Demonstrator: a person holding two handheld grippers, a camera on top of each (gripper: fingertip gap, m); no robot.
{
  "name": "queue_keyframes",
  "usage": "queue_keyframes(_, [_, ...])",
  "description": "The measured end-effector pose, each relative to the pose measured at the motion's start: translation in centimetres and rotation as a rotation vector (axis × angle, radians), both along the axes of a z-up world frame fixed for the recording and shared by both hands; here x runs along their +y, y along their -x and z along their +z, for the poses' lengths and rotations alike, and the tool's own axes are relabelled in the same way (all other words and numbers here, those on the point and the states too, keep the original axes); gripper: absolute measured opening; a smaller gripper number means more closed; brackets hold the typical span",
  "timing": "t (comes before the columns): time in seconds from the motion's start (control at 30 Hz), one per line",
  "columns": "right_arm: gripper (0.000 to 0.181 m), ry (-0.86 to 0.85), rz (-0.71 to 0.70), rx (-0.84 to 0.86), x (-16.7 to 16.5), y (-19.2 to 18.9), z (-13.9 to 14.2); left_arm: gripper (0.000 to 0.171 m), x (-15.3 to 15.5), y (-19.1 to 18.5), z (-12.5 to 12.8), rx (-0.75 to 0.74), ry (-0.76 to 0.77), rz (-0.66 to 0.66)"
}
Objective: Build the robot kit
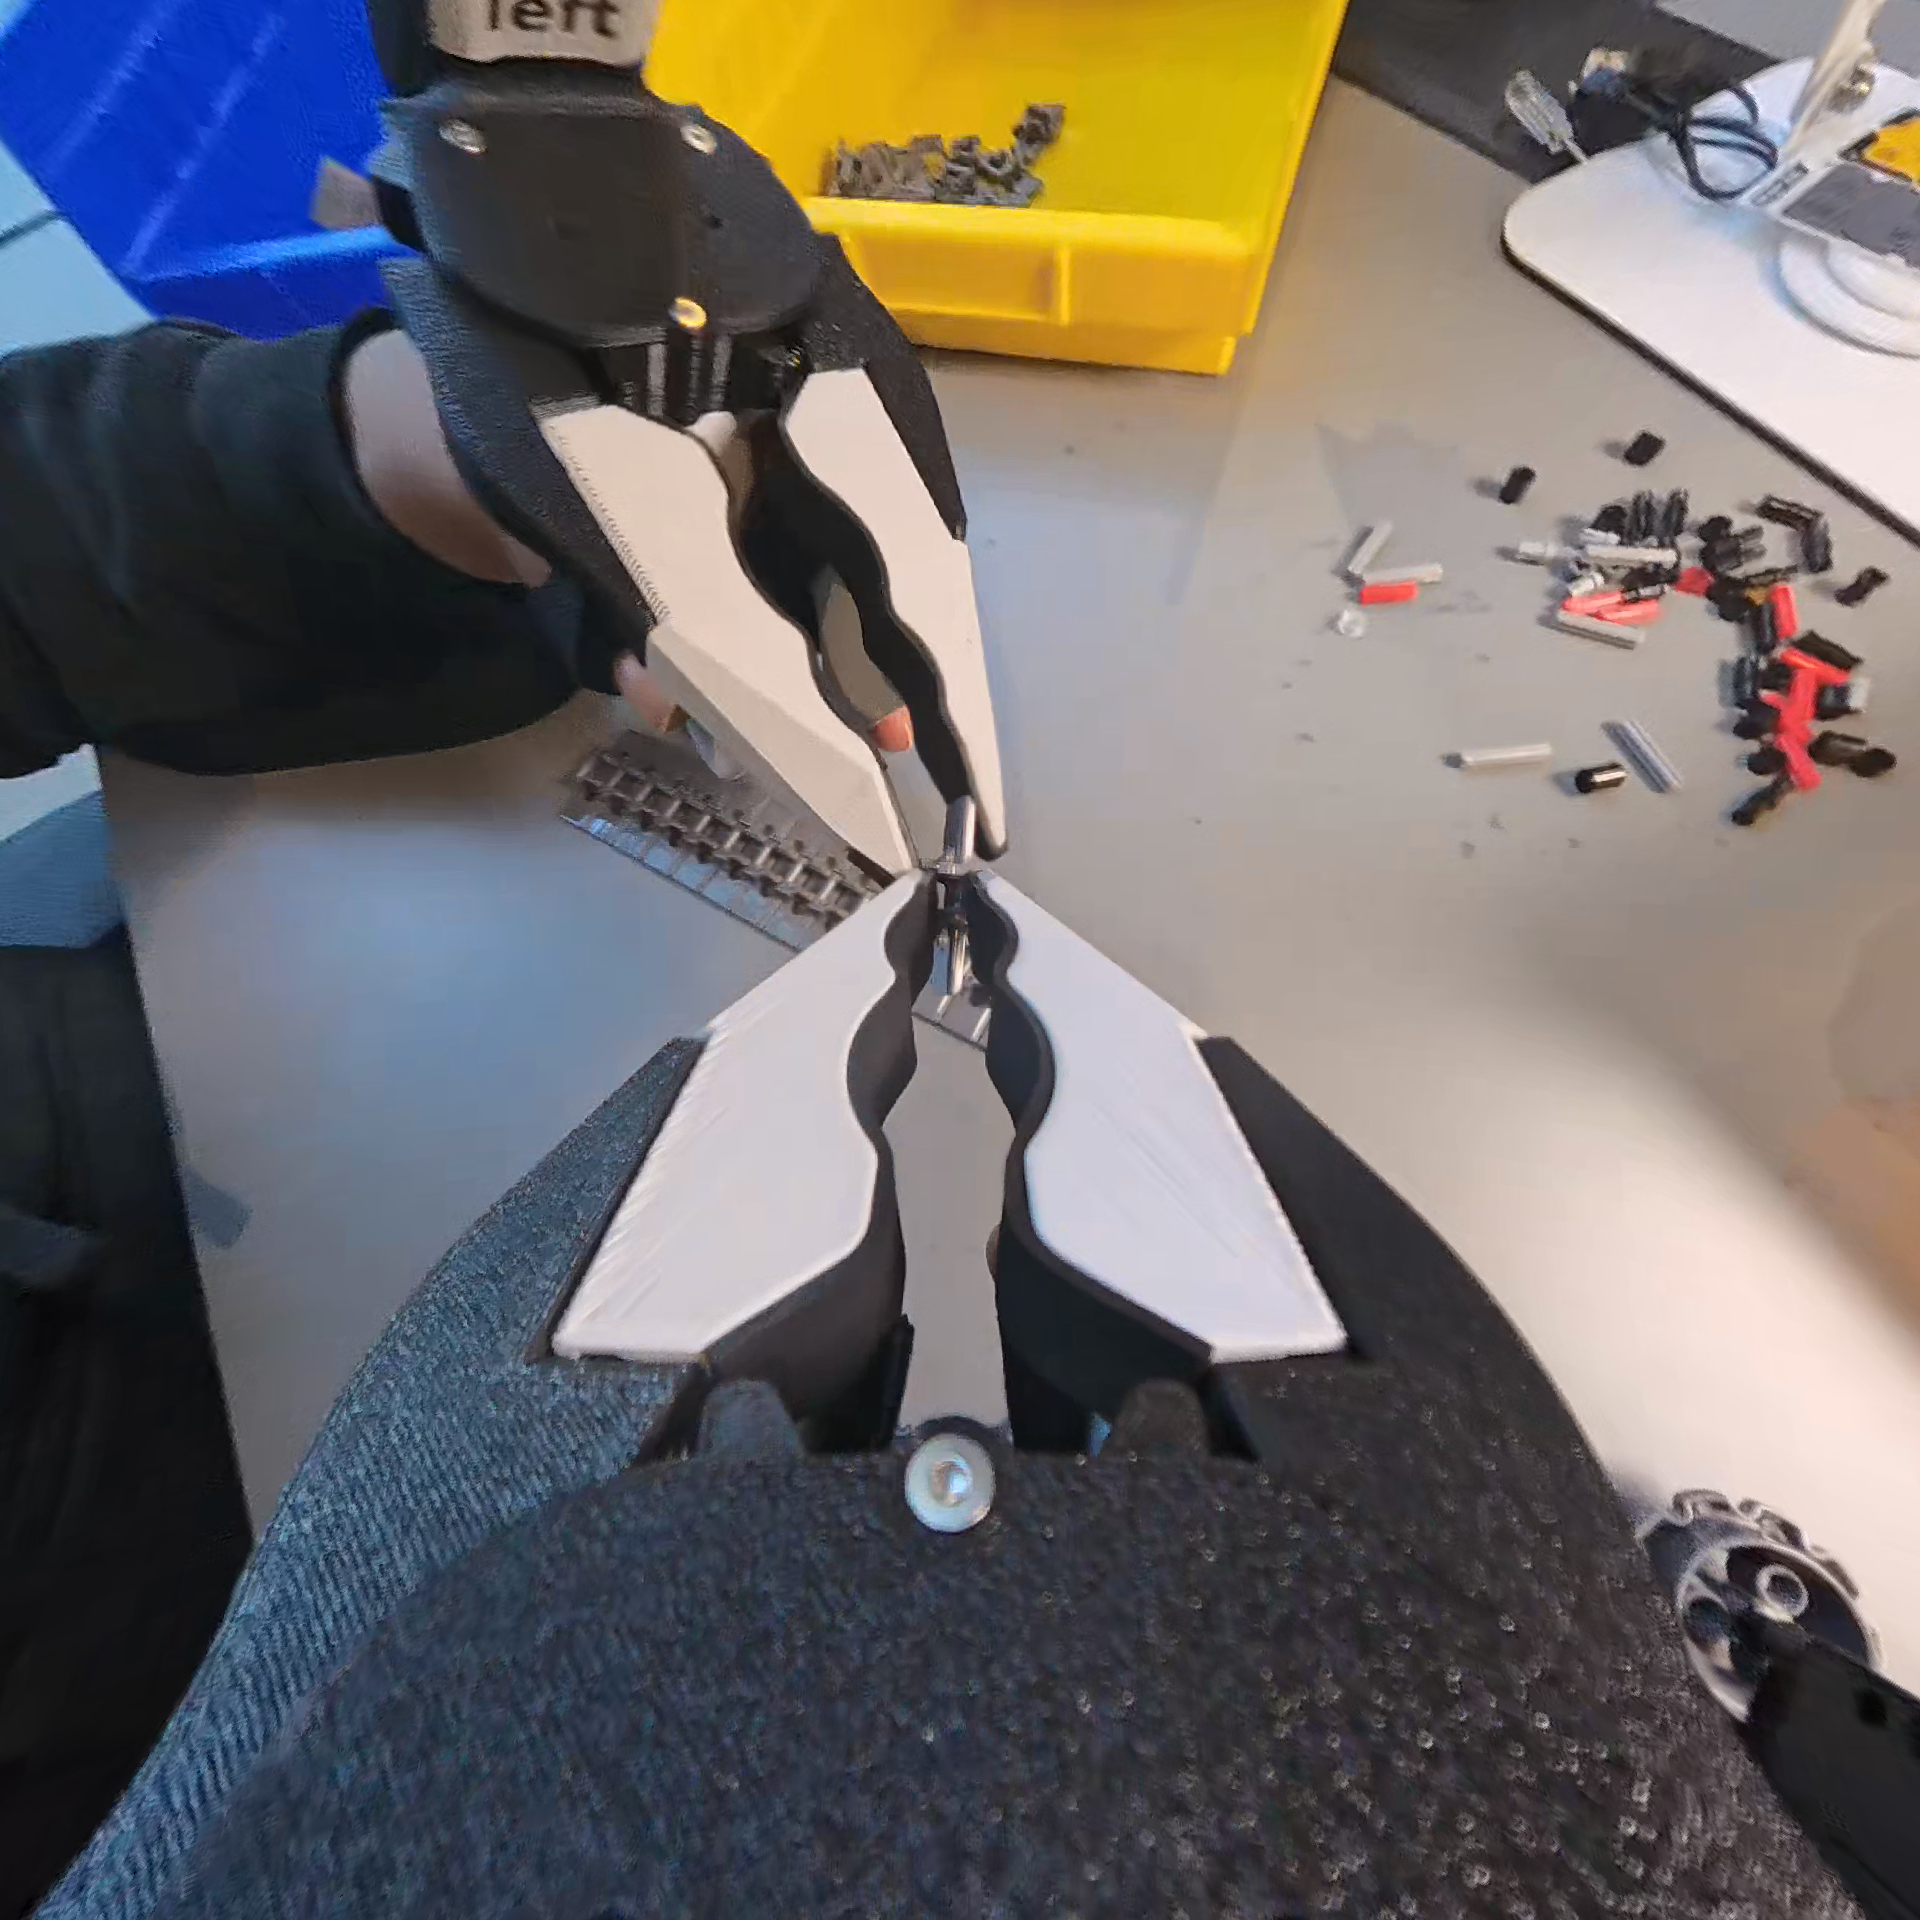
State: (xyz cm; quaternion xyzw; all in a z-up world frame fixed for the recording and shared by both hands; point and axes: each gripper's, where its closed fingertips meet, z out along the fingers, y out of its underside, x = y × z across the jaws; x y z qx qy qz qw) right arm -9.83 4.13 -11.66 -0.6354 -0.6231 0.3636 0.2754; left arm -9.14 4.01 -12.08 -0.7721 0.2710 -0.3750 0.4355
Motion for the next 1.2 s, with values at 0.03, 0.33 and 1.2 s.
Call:
queue_keyframes(0.03, [0.005,0.010,0.030,0.006,-0.4,-0.2,0.3,0.011,-0.5,-0.3,0.4,-0.020,-0.012,-0.035])
queue_keyframes(0.33, [0.007,-0.019,0.331,-0.085,-3.6,-2.1,0.6,0.006,-3.7,-2.2,1.4,-0.024,-0.100,-0.263])
queue_keyframes(1.2, [0.005,0.150,-0.092,-0.582,3.2,-1.2,-6.5,0.019,0.7,-0.2,-6.8,0.521,0.006,0.131])
